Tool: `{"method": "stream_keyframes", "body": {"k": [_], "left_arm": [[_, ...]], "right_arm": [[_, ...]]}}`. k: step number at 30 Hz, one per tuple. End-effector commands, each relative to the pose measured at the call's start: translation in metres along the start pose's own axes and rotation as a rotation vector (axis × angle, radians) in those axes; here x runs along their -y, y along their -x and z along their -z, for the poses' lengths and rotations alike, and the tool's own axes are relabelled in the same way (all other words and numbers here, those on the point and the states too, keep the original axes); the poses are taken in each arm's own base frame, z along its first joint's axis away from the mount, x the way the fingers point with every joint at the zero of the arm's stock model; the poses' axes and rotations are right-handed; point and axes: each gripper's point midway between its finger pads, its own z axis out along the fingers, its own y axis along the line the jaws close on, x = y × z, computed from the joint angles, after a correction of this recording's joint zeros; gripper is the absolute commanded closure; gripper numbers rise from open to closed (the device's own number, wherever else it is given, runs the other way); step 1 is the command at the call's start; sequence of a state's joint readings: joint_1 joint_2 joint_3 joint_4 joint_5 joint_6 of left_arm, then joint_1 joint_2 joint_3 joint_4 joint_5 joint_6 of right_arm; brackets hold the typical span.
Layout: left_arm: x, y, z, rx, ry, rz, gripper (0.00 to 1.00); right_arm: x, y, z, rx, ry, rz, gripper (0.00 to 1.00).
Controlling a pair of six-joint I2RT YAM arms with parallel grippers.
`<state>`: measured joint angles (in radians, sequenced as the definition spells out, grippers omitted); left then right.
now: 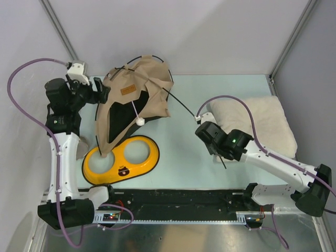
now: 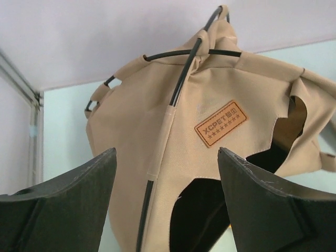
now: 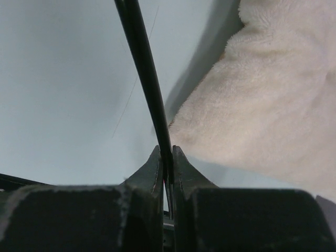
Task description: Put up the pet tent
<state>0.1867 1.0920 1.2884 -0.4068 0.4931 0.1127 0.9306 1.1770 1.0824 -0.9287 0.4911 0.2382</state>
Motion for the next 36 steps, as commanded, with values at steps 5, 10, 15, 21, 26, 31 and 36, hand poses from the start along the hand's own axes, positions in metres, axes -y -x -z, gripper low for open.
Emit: {"method": "stream_keyframes", "body": {"k": [5, 10, 15, 21, 26, 31, 36], "left_arm": [[-0.002, 0.001, 0.0, 0.038, 0.191, 0.34, 0.21], [0.006, -0.014, 0.006, 0.017, 0.185, 0.337, 0.19], [0.011, -0.028, 0.011, -0.017, 0.168, 0.297, 0.2], [0.021, -0.022, -0.003, -0.04, 0.046, 0.156, 0.32], [0.025, -0.013, -0.024, -0.054, -0.038, 0.139, 0.54], [0.014, -0.014, -0.043, -0.081, -0.004, 0.159, 0.68], [-0.001, 0.006, -0.041, -0.037, 0.111, 0.207, 0.65]], "right_arm": [[-0.005, 0.013, 0.01, 0.062, -0.159, -0.332, 1.0], [-0.011, 0.007, 0.016, 0.074, -0.189, -0.414, 1.0], [-0.014, 0.007, 0.026, 0.107, -0.171, -0.436, 1.0], [-0.038, 0.015, 0.038, 0.172, -0.059, -0.328, 1.0], [-0.047, 0.006, 0.046, 0.16, -0.021, -0.305, 1.0], [-0.059, 0.002, 0.052, 0.15, 0.028, -0.328, 1.0], [-0.082, 0.01, 0.053, 0.158, 0.109, -0.329, 1.0]]}}
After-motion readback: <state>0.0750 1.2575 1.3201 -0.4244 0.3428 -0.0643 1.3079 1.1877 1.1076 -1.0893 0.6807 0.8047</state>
